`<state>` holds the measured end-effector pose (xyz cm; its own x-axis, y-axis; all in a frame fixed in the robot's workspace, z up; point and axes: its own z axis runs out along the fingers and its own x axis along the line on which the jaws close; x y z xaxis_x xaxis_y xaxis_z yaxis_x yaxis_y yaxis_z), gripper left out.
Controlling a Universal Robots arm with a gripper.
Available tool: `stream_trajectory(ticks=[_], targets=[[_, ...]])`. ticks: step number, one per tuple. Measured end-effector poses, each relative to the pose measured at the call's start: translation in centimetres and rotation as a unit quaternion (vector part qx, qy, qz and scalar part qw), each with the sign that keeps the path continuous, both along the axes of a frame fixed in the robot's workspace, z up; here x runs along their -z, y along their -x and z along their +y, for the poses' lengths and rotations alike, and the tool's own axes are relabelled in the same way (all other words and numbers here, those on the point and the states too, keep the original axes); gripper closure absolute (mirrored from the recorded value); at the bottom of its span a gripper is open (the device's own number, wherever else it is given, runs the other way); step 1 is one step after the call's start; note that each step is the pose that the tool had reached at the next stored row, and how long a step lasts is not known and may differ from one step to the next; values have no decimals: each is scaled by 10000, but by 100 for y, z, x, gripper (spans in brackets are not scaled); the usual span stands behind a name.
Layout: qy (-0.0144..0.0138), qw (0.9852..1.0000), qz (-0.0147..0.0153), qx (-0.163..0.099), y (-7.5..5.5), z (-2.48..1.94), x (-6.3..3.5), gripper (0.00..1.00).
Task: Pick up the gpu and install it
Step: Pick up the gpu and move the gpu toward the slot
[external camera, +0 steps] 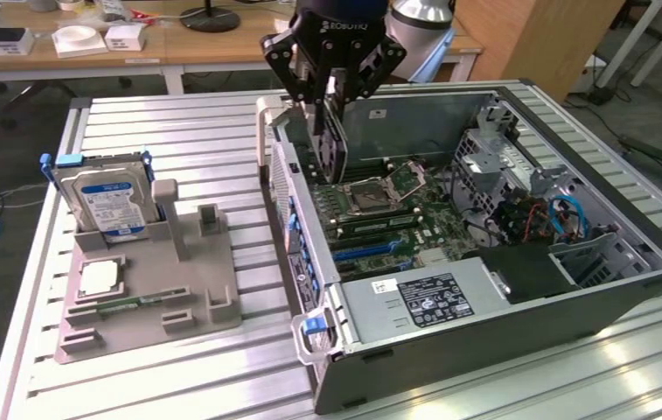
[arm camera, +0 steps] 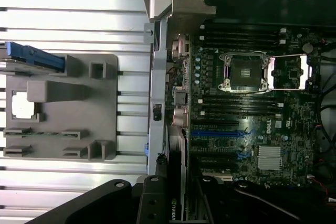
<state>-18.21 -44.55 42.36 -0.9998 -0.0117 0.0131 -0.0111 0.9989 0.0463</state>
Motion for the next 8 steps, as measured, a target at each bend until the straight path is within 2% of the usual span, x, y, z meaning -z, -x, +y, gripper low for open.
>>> stream_trajectory(ticks=[8], targets=[[0, 10000, 0, -5, -57, 0, 0, 74]])
